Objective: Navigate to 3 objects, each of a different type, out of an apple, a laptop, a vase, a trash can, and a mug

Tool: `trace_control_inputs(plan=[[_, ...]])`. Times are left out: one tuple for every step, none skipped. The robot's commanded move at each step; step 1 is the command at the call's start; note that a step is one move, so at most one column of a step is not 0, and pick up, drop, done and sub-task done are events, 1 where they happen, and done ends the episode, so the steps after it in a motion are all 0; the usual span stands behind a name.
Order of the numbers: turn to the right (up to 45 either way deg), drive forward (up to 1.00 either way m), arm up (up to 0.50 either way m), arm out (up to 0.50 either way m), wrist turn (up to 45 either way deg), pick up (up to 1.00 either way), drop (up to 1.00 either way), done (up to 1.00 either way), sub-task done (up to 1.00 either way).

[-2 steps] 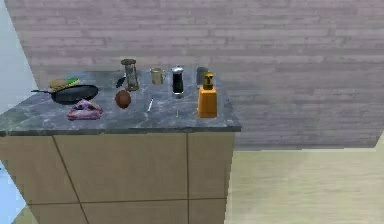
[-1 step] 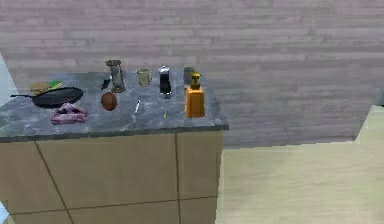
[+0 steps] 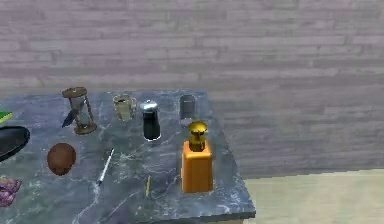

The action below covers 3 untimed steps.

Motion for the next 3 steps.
trace_control_inputs(plan=[[-18.0,0.00,0.00,0.00,0.0,0.00,0.00,0.00,0.00],[0.0,0.00,0.00,0.00,0.0,0.00,0.00,0.00,1.00],[-45.0,0.00,0.00,0.00,0.0,0.00,0.00,0.00,0.00]])
